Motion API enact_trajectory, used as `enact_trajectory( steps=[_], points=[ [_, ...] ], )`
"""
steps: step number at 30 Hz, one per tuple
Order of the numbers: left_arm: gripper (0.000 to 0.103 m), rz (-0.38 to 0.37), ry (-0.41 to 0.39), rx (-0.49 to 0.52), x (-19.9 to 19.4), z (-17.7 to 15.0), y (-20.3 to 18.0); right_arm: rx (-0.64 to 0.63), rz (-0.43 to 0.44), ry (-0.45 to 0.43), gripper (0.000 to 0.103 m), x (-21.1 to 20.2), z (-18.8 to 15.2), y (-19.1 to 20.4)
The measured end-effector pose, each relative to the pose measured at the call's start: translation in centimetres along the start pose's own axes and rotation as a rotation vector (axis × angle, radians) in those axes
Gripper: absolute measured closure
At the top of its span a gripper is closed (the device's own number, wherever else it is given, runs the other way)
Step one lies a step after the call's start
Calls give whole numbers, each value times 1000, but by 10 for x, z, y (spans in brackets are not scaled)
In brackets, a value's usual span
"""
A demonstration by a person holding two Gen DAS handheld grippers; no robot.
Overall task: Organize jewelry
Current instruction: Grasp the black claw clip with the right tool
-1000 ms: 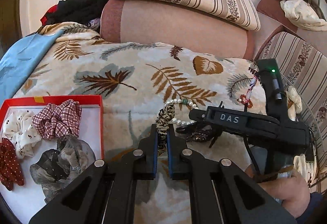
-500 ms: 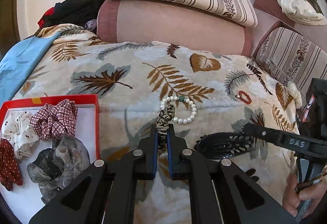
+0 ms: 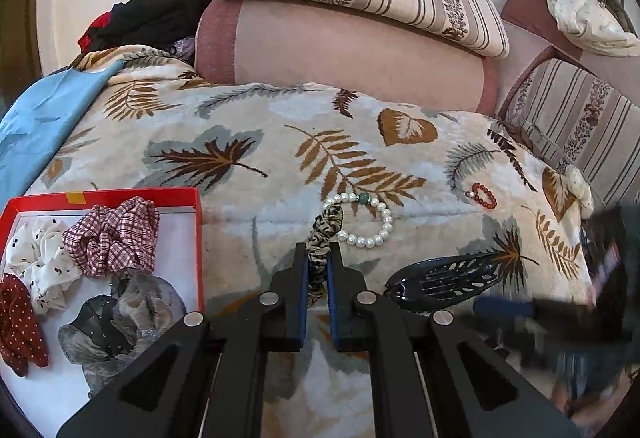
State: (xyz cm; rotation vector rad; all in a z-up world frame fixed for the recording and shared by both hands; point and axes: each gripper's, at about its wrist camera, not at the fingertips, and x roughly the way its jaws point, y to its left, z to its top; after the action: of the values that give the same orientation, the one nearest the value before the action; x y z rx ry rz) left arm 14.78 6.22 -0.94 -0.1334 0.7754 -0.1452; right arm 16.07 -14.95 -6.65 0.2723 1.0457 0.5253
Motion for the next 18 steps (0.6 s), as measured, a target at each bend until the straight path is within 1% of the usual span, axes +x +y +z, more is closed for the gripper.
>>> enact_trajectory(
  steps=[2, 3, 4, 5, 6, 7, 8, 9, 10, 11, 12, 13, 14, 15, 18],
  points=[
    [95, -5, -3, -10, -2, 1, 3, -45, 43, 36, 44, -6, -12, 13],
    [95, -3, -5, -14, -2, 1, 4, -63, 56, 33, 43, -10, -15, 17],
    [95, -4, -7, -20, -3, 1, 5, -104, 49, 7, 40, -21, -14, 23],
    [95, -7, -6, -24, -3, 2, 6, -147, 29, -20, 32, -31, -10, 29],
    [96, -7, -7, -25, -3, 2, 6, -206, 6, -49, 19, -40, -4, 36],
    [96, -3, -10, -25, -4, 2, 6, -266, -22, -65, 13, -46, 4, 43],
    [95, -1, -12, -25, -4, 2, 6, -338, -60, -71, 9, -50, 14, 51],
    [95, -2, -13, -26, -5, 2, 7, -411, -85, -70, 9, -50, 24, 59],
    [95, -1, -15, -29, -6, 3, 8, -476, -92, -56, 8, -48, 33, 65],
    [95, 2, -17, -29, -6, 3, 8, -538, -93, -7, 8, -38, 44, 70],
    [95, 4, -17, -28, -6, 3, 8, -587, -113, 49, 8, -27, 52, 74],
    [95, 6, -17, -29, -6, 3, 9, -641, -120, 102, 8, -16, 56, 79],
    [95, 7, -17, -31, -6, 3, 9, -708, -114, 160, 8, -3, 59, 85],
    [95, 6, -18, -33, -6, 3, 10, -754, -113, 195, 8, 3, 58, 88],
    [95, 9, -19, -31, -6, 4, 10, -873, -142, 341, 8, 38, 57, 89]
  ],
)
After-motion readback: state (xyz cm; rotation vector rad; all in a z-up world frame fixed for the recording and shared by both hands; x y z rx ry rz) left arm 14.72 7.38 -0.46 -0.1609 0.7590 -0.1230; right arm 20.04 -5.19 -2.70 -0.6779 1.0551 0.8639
